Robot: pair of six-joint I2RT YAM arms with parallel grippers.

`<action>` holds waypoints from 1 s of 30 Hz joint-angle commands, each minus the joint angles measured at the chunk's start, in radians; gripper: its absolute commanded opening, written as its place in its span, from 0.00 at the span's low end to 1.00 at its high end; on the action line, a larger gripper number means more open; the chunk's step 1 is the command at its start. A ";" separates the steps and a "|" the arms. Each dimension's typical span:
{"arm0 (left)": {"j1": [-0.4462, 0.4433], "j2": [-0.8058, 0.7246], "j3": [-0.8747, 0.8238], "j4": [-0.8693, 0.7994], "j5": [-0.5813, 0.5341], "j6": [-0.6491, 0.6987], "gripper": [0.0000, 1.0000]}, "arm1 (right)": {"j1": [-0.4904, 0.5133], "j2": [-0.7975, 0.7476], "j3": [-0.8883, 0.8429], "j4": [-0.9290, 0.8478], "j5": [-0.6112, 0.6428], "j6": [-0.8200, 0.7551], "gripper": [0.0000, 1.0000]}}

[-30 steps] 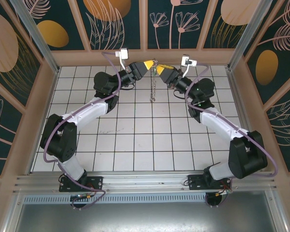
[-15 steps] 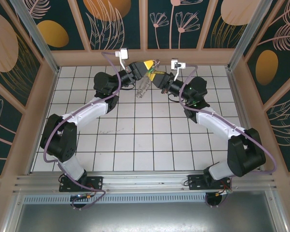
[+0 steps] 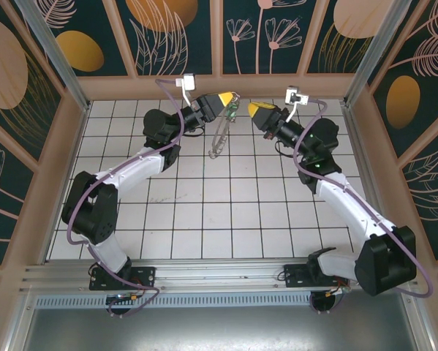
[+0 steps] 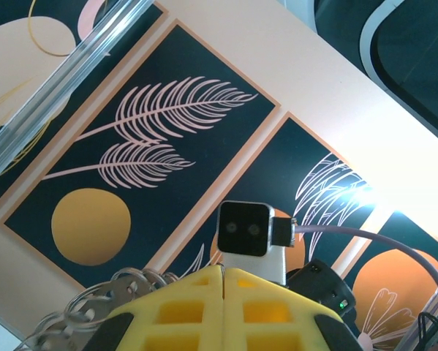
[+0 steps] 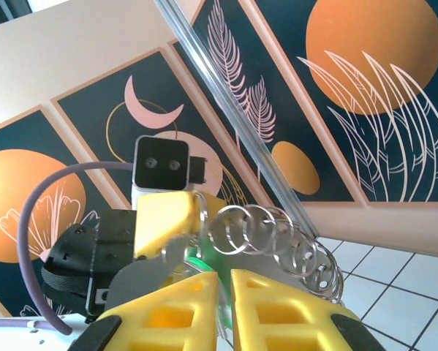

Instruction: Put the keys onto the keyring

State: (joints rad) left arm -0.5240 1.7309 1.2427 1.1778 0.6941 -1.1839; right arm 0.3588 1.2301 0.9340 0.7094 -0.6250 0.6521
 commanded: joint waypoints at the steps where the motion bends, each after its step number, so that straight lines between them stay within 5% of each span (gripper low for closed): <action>1: -0.007 0.006 0.027 0.066 -0.007 -0.013 0.00 | 0.001 -0.001 0.042 0.034 0.001 -0.006 0.13; 18: -0.012 0.010 0.035 0.062 -0.011 -0.010 0.00 | 0.101 0.178 0.132 0.122 -0.051 0.052 0.03; 30: -0.012 0.007 0.037 0.059 -0.011 -0.004 0.00 | 0.118 0.100 0.024 0.040 -0.062 0.019 0.11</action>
State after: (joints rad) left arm -0.5247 1.7443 1.2430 1.1744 0.6716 -1.1835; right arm 0.4656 1.3769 0.9913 0.7940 -0.6586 0.7013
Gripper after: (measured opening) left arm 0.045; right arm 0.099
